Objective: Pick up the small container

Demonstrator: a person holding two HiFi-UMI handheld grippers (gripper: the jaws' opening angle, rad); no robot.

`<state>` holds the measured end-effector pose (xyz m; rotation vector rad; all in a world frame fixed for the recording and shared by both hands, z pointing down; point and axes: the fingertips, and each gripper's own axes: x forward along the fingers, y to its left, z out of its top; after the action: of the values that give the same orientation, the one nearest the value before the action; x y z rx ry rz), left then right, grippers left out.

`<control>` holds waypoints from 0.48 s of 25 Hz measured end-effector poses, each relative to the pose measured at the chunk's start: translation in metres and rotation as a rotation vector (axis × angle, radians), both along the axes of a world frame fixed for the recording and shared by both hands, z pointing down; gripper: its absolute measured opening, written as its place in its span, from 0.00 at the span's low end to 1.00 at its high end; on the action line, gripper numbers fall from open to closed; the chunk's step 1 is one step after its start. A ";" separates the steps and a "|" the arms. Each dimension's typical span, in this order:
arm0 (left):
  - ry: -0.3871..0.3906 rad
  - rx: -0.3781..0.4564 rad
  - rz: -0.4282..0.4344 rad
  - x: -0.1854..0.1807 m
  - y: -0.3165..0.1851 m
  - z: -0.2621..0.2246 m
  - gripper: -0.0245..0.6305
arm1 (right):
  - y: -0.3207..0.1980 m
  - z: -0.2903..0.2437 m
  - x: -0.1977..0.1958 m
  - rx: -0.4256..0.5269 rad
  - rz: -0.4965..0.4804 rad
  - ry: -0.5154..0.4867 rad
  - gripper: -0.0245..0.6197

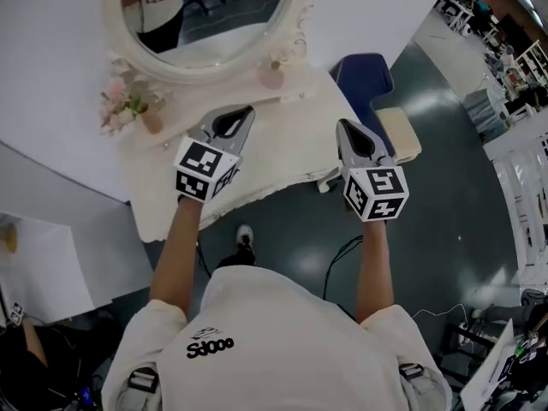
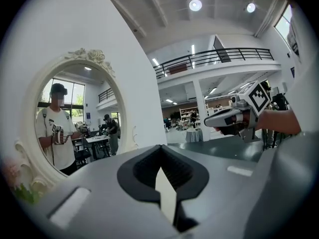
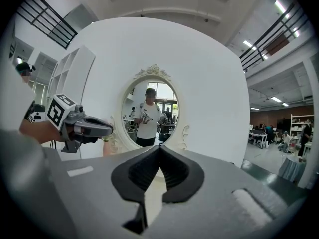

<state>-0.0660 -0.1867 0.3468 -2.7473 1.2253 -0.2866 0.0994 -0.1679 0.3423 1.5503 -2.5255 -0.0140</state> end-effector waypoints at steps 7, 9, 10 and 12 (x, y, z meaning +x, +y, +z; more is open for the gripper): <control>-0.010 -0.039 0.041 -0.013 -0.073 0.009 0.04 | -0.065 0.002 -0.025 -0.026 0.015 -0.042 0.03; -0.006 -0.059 0.043 -0.017 -0.089 0.012 0.04 | -0.081 0.003 -0.031 -0.033 0.024 -0.046 0.03; -0.010 -0.068 0.045 -0.019 -0.097 0.013 0.04 | -0.088 0.003 -0.034 -0.037 0.028 -0.049 0.03; -0.011 -0.078 0.049 -0.021 -0.111 0.015 0.05 | -0.099 0.005 -0.037 -0.047 0.031 -0.057 0.03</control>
<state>-0.0874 -0.2980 0.3613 -2.8328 1.1666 -0.3516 0.0624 -0.2666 0.3469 1.5932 -2.5257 0.0938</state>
